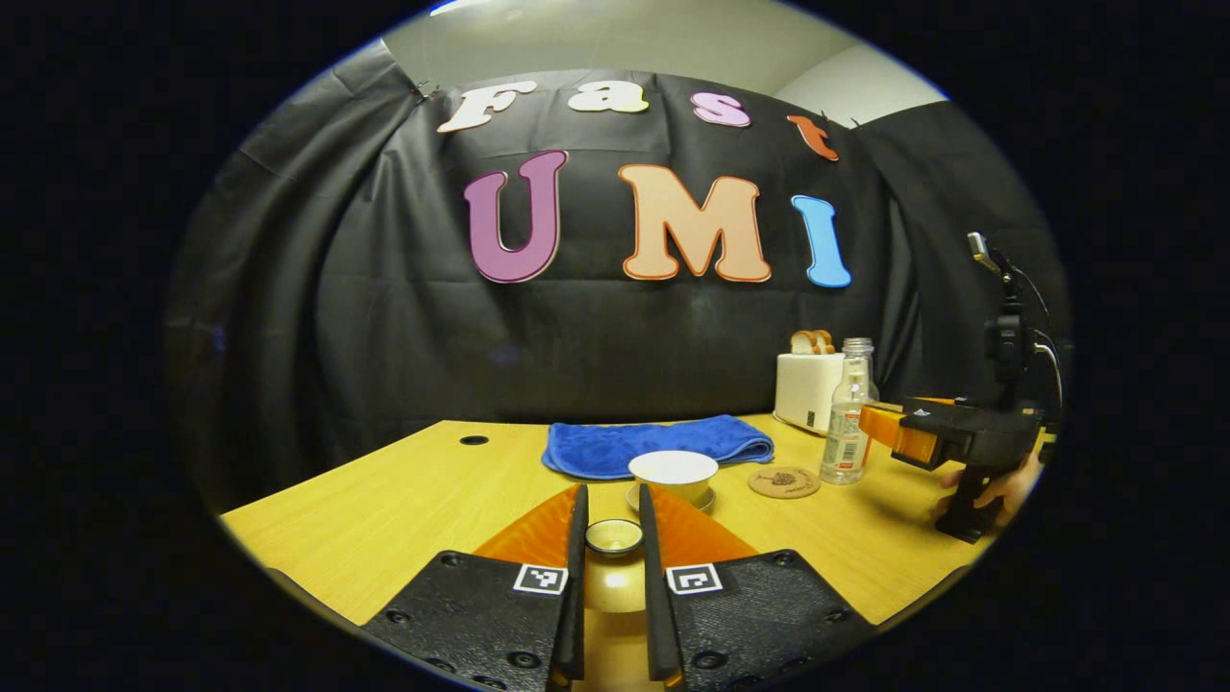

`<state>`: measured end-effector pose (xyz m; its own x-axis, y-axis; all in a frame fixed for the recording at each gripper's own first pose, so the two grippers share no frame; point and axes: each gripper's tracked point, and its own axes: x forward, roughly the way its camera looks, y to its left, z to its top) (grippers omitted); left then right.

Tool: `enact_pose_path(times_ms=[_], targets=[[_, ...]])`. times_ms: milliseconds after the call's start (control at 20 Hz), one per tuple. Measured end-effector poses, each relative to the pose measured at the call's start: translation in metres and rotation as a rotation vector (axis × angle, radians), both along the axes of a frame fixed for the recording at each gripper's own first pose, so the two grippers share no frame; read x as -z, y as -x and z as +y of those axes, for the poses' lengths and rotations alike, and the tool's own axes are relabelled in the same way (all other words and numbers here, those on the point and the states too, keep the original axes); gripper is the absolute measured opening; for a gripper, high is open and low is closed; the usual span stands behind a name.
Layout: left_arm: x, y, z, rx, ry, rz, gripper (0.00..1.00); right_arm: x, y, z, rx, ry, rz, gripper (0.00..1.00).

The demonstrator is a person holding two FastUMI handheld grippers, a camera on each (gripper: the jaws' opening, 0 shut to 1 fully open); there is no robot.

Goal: Open the teacup lid with one hand, grasp the water bottle and pour water into the teacup with the other hand; after pouring, place the water bottle on the coaster and then close the teacup lid.

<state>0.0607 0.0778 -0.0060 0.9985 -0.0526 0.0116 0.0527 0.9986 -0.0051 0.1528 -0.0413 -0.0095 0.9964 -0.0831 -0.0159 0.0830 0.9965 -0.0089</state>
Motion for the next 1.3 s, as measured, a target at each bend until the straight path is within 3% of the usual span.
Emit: enact_pose_path(times_ms=[600,750,950,1100,1300], targets=[[0.001,0.0,-0.001,0.011,0.001,0.0,0.23,0.014,-0.06,0.0,0.026,-0.01,0.081,0.99],[0.001,0.0,-0.001,0.011,0.0,0.0,0.22,0.013,-0.063,-0.002,0.037,0.003,0.069,0.81],[0.001,0.001,-0.002,0.021,-0.002,-0.001,0.23,0.011,-0.062,0.001,0.034,0.023,0.061,0.72],[0.001,0.0,0.0,0.049,0.0,-0.003,0.22,0.009,-0.057,0.013,0.011,0.118,0.061,0.73],[0.002,-0.003,0.016,0.033,0.002,0.0,0.23,0.008,-0.051,0.041,-0.031,0.377,0.059,0.73]])
